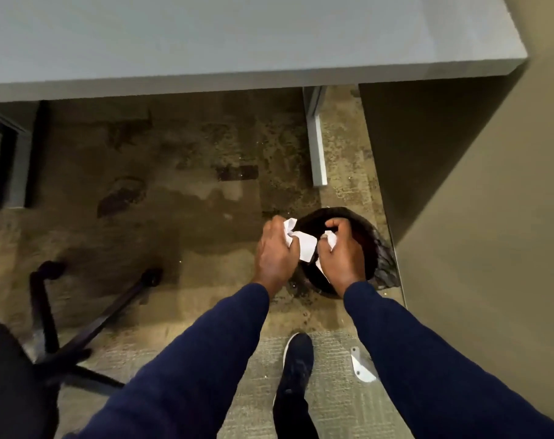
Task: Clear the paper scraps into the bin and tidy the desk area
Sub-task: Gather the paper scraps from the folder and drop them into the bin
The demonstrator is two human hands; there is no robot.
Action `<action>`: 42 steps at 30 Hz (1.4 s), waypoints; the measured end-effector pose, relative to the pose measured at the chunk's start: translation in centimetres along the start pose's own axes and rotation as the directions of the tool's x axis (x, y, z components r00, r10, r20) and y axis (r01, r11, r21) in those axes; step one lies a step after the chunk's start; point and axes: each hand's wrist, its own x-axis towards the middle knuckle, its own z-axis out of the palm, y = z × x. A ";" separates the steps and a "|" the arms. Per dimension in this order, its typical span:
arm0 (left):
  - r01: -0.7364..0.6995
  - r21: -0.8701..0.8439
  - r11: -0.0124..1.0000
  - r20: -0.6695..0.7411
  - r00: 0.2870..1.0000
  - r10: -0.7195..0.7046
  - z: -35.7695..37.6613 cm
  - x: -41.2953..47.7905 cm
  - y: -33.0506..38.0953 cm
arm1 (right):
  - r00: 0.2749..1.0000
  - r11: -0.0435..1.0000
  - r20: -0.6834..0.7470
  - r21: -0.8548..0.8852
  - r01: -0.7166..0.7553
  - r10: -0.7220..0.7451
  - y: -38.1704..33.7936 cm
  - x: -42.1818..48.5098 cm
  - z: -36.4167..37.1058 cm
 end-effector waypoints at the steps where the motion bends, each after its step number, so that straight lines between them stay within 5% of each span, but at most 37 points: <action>1: 0.010 0.002 1.000 0.022 1.000 -0.010 1.5 0.3 0.2 | 1.000 1.000 -0.010 -0.009 -0.024 0.024 1.2 0.7 -0.2; 14: 0.148 0.116 0.982 0.220 0.961 -0.171 14.0 2.3 -2.1 | 0.958 0.960 -0.072 0.074 -0.271 0.276 11.4 6.7 1.5; 19: 0.132 0.009 0.991 0.244 0.961 -0.130 17.2 3.2 -3.3 | 0.948 0.950 -0.082 0.073 -0.303 0.309 14.0 8.6 3.2; 25: 0.160 0.073 0.984 0.227 0.958 -0.172 19.9 4.8 -5.3 | 0.944 0.944 -0.098 0.142 -0.299 0.314 16.9 10.2 4.8; 42: 0.118 0.150 0.982 0.473 0.863 -0.176 21.4 5.8 -6.9 | 0.944 0.934 -0.050 0.172 -0.313 0.326 18.6 11.4 5.7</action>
